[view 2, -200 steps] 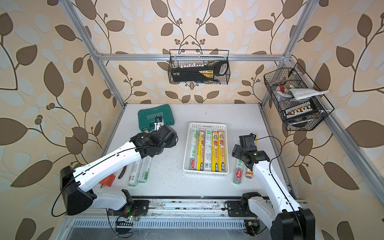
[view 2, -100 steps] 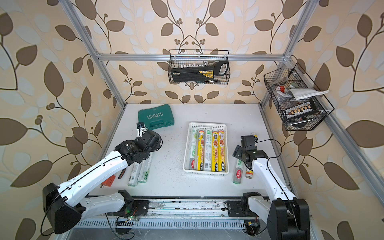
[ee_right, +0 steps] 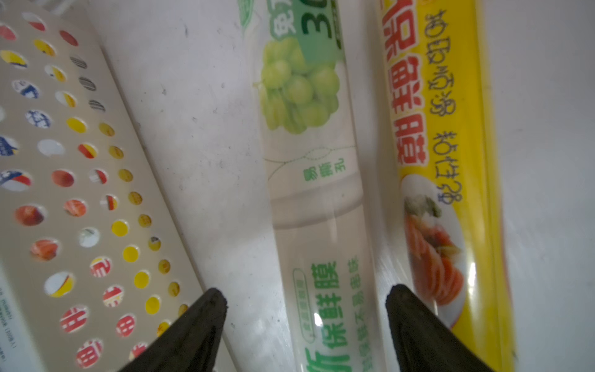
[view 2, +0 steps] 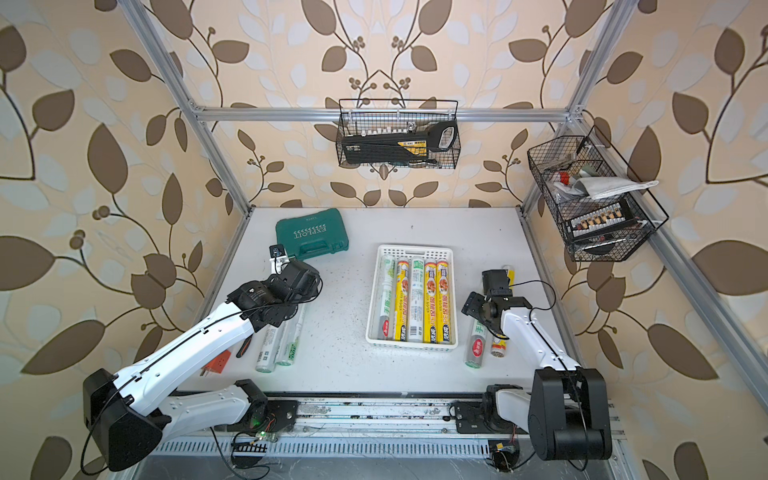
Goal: Put the plastic wrap into the basket
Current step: Pick up the plastic wrap from the center of the board.
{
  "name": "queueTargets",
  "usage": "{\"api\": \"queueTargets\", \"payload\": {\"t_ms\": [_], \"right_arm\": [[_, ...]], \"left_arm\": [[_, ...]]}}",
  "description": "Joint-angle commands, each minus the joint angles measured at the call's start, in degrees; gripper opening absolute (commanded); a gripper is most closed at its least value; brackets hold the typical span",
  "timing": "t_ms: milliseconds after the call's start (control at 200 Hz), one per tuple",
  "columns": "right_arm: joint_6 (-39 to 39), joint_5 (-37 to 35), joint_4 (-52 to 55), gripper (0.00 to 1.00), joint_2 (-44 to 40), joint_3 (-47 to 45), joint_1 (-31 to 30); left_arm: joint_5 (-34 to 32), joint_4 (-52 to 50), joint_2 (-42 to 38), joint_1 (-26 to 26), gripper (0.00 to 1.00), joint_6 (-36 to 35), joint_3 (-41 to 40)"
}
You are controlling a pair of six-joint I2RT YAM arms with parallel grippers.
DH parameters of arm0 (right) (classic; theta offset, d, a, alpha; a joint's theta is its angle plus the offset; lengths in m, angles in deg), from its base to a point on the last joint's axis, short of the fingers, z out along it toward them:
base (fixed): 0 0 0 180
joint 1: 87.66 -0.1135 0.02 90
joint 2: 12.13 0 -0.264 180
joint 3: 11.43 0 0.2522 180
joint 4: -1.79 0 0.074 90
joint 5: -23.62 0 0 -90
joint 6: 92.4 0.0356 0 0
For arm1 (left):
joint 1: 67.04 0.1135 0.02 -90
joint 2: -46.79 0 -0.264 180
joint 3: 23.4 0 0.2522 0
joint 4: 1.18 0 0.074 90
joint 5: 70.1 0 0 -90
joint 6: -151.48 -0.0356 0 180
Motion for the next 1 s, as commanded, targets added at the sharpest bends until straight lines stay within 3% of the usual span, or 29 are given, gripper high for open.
{"api": "queueTargets", "payload": {"t_ms": [0, 995], "right_arm": [[-0.6, 2.4, -1.5, 0.81, 1.7, -0.7, 0.4], [-1.8, 8.1, -5.0, 0.74, 9.9, 0.6, 0.9]], "left_arm": [[0.5, 0.8, 0.2, 0.5, 0.99, 0.9, 0.2], [4.4, 2.1, 2.9, 0.6, 0.99, 0.7, 1.3]]}}
